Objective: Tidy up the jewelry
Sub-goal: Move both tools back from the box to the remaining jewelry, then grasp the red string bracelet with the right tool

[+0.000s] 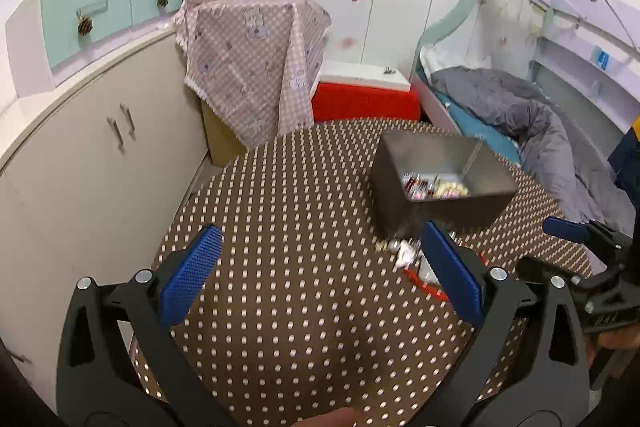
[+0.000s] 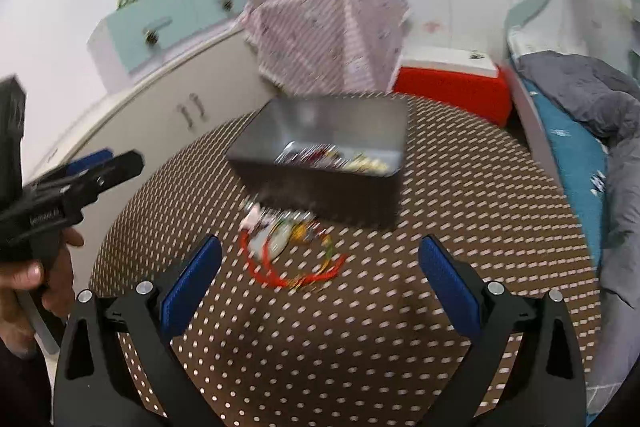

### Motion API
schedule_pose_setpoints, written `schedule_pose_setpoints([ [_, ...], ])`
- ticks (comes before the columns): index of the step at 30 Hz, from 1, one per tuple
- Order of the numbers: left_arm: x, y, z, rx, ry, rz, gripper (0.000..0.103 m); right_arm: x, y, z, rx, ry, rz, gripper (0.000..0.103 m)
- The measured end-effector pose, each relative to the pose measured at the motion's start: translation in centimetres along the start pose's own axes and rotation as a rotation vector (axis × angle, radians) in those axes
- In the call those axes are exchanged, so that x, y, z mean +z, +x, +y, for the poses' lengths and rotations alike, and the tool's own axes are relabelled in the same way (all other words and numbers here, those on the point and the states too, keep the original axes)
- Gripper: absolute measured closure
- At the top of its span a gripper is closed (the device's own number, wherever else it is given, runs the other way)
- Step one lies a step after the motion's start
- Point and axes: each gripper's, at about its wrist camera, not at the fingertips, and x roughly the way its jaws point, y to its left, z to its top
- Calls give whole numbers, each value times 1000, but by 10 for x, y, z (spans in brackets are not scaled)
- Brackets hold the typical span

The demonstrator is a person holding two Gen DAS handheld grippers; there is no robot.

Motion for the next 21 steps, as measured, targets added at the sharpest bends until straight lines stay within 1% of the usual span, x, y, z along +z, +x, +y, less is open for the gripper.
schedule_pose_setpoints([
  [1,-4,2,1,-1,-3,15,6,-2,5,6,9,-22,10,10],
  [2,-8,4,2,-2,-5,27,6,-3,8,9,15,-39,16,14],
  [3,-11,5,3,0,-5,35,6,-5,15,15,21,-72,33,16],
  [4,-13,7,3,3,-5,42,6,-7,19,18,24,-91,44,21],
  [5,-15,7,4,4,-6,46,6,-8,25,22,30,-115,60,27],
  [6,-16,9,5,4,-9,52,6,-9,29,24,33,-129,69,31],
  [7,-18,10,6,4,-10,58,6,-10,34,27,35,-149,79,38],
  [8,-19,11,6,4,-9,61,6,-10,39,29,38,-164,87,42],
  [9,-19,13,5,3,-4,67,6,-9,42,31,39,-173,91,44],
  [12,-21,17,4,3,10,76,6,-11,55,36,47,-214,128,61],
  [13,-22,18,2,0,16,80,6,-11,56,38,31,-231,132,69],
  [14,-22,21,0,-3,22,85,6,-11,57,38,27,-237,136,89],
  [15,-22,23,-3,-4,27,89,6,-11,57,37,22,-236,142,98],
  [16,-22,26,-6,-5,35,93,6,-11,56,35,25,-228,149,101],
  [18,-22,30,-11,-11,48,99,6,-13,52,30,32,-212,150,101],
  [21,-21,42,-22,-22,76,114,6,-17,44,20,46,-152,134,101],
])
